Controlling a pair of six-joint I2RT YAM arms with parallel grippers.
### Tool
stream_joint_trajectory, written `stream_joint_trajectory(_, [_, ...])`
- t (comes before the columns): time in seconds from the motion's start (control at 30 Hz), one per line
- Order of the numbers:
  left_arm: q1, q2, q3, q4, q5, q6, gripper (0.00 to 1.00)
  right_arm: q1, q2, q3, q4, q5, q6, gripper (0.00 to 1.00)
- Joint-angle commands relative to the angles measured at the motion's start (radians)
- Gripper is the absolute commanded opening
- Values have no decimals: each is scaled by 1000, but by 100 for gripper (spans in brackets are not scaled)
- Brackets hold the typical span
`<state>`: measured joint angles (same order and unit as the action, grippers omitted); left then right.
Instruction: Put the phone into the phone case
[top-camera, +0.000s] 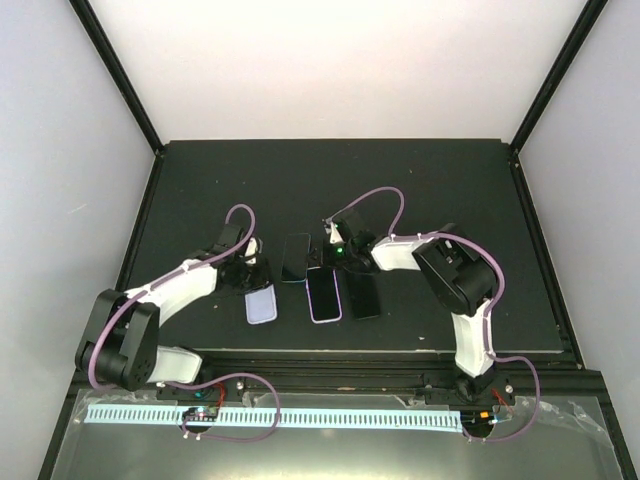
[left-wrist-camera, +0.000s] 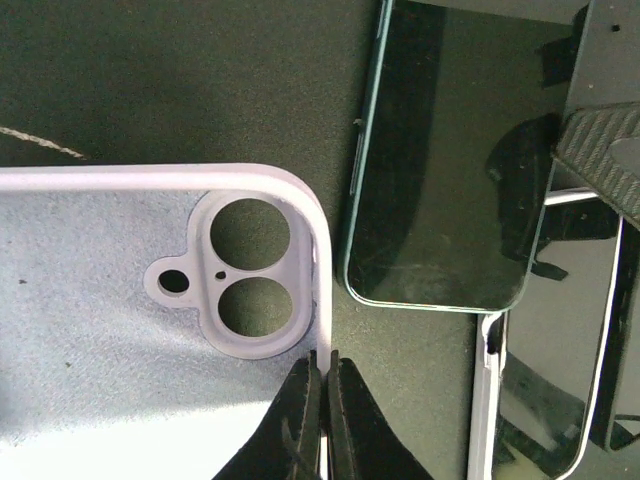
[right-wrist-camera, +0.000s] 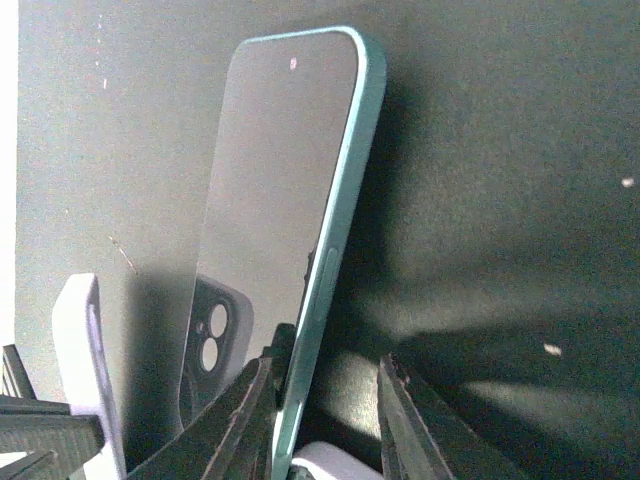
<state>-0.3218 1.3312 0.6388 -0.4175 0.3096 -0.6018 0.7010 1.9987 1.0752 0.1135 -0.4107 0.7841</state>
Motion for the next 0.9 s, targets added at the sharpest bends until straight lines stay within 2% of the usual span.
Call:
stream_joint_trajectory(0.0, [4, 30, -4, 76, 21, -19, 2, -10, 34, 28, 51, -16, 24, 31])
stream_joint_trajectory(0.17, [6, 51, -7, 121, 50, -50, 4, -12, 61, 43, 74, -39, 39, 30])
stream_joint_trajectory(0.3, [15, 42, -9, 132, 68, -70, 13, -12, 71, 48, 97, -62, 51, 26])
stream_joint_trajectory(0.47, [43, -38, -29, 110, 65, -84, 44, -19, 80, 50, 119, -82, 67, 19])
stream_joint_trajectory(0.57, [67, -108, -43, 71, 41, -76, 54, -23, 77, 44, 137, -96, 80, 13])
stream_joint_trajectory(0.7, [103, -167, -74, 30, 6, -54, 59, -28, 54, 36, 158, -111, 90, 2])
stream_joint_trajectory(0.87, [125, -191, -117, 17, 4, -37, 60, -29, 11, 36, 151, -143, 100, 1])
